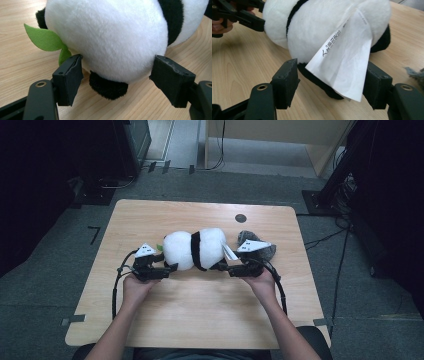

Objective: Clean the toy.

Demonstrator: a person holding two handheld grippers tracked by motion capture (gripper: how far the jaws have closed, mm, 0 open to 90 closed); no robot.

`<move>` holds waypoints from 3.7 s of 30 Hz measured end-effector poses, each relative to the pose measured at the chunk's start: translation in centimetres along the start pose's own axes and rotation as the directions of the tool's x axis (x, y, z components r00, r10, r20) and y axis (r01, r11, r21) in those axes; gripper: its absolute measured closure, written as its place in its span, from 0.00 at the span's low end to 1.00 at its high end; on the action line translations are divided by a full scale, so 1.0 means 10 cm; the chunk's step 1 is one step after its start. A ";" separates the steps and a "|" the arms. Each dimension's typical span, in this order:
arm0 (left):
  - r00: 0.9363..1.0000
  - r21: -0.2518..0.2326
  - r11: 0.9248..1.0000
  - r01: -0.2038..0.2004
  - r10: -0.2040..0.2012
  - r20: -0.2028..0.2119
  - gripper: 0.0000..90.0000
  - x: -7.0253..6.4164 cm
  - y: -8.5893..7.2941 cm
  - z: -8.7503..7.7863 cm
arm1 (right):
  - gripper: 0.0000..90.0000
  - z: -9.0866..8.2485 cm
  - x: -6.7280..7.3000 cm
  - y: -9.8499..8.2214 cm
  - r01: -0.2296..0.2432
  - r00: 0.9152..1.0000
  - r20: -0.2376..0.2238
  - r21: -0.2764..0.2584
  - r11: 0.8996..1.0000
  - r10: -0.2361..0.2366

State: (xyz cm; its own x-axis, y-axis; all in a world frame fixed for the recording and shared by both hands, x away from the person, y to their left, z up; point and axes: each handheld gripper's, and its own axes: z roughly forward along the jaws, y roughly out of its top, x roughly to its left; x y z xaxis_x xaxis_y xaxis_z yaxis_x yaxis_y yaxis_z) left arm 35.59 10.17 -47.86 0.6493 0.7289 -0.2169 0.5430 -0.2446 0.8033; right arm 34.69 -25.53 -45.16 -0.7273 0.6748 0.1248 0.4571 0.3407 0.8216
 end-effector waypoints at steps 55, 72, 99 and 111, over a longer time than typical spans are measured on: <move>0.998 -0.053 0.997 -0.058 0.057 -0.016 0.28 0.05 0.08 0.01 | 0.47 -0.10 -0.95 -0.48 -0.150 0.881 0.424 -0.172 0.974 0.211; 0.998 -0.066 0.996 -0.067 0.066 -0.016 0.28 0.05 0.07 0.02 | 0.64 0.15 -1.00 -0.57 -0.184 0.862 0.467 -0.072 0.980 0.196; 0.997 -0.089 0.993 -0.071 0.070 -0.017 0.26 0.06 0.05 0.02 | 0.72 0.22 -0.99 -0.55 -0.204 0.852 0.492 -0.001 0.979 0.179; 0.996 -0.061 0.995 -0.078 0.076 -0.036 0.21 0.04 0.12 0.01 | 0.85 0.07 -1.03 -0.44 -0.248 0.858 0.459 -0.023 0.968 0.231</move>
State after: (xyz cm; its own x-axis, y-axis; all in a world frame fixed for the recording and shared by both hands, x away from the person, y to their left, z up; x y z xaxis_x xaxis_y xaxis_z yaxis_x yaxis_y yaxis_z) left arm 36.52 10.13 -47.06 0.6693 0.7305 -0.1355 0.4572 -0.2613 0.8501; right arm 40.55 -33.54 -50.49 -0.2835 0.9581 0.0415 0.6116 0.1473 0.7773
